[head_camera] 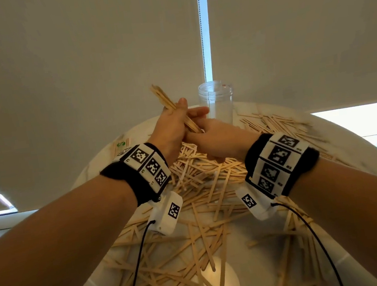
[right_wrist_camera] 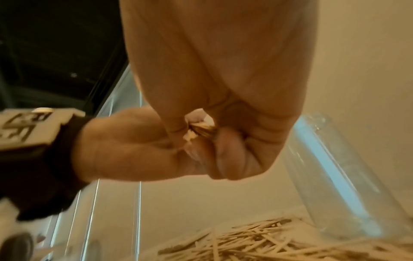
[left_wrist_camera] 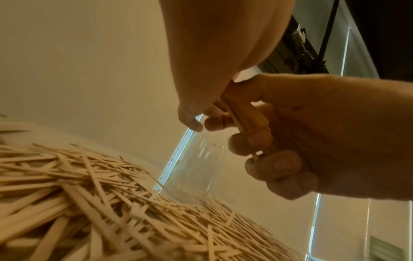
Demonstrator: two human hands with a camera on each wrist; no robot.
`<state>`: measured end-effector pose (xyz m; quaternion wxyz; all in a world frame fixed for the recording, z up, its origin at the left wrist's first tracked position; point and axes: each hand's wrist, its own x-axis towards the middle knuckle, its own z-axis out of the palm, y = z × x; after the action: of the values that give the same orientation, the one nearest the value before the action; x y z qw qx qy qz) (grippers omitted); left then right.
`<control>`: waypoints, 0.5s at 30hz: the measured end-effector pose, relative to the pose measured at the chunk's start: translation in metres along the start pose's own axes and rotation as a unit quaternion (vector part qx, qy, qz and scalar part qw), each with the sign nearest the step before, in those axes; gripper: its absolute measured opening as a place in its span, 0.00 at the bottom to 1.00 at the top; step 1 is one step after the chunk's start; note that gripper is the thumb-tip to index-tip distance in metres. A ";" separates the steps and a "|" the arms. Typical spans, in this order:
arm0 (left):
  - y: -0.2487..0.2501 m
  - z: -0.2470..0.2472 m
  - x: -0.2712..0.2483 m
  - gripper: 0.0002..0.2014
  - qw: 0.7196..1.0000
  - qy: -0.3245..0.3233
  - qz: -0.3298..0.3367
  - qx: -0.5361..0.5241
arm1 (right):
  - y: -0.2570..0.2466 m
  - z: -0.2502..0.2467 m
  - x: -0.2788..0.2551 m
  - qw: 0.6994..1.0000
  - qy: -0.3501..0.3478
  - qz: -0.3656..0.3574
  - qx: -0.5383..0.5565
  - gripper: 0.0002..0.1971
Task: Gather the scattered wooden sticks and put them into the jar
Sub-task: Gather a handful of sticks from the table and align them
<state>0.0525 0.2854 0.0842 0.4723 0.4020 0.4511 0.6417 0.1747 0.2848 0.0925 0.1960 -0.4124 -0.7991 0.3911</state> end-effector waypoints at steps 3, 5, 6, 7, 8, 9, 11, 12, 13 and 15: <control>0.001 0.002 -0.001 0.18 0.999 -0.024 -0.025 0.020 | -0.002 0.000 0.000 0.999 -0.008 -0.027 -0.032 0.14; 0.004 0.002 0.000 0.20 0.999 -0.015 -0.027 0.032 | -0.001 -0.004 -0.001 0.997 0.004 -0.041 -0.067 0.15; 0.007 0.002 0.001 0.20 0.999 -0.004 -0.023 0.028 | 0.000 -0.007 -0.003 0.995 0.007 -0.044 -0.085 0.15; 0.012 -0.001 0.002 0.21 1.000 0.014 -0.016 0.015 | 0.003 -0.009 -0.004 0.994 0.004 -0.042 -0.099 0.15; 0.017 -0.004 0.005 0.21 0.999 0.040 -0.010 -0.001 | 0.006 -0.011 -0.005 0.993 -0.002 -0.036 -0.112 0.14; 0.024 -0.008 0.006 0.21 0.998 0.066 -0.007 -0.014 | 0.010 -0.012 -0.007 0.991 -0.011 -0.033 -0.130 0.13; 0.035 -0.014 0.007 0.20 0.995 0.095 -0.017 -0.019 | 0.015 -0.013 -0.010 0.983 -0.024 -0.036 -0.177 0.14; 0.037 -0.015 0.006 0.19 0.996 0.089 -0.030 -0.002 | 0.015 -0.014 -0.010 0.980 -0.023 -0.040 -0.194 0.14; 0.036 -0.013 0.003 0.17 0.996 0.069 -0.045 0.034 | 0.015 -0.014 -0.010 0.978 -0.016 -0.046 -0.201 0.14; 0.027 -0.007 -0.004 0.17 0.989 0.029 -0.076 0.125 | 0.013 -0.015 -0.009 0.978 -0.007 -0.055 -0.200 0.12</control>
<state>0.0401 0.2757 0.1082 0.4525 0.4041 0.5707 0.5534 0.1963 0.2887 0.0913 0.1250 -0.3957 -0.8840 0.2153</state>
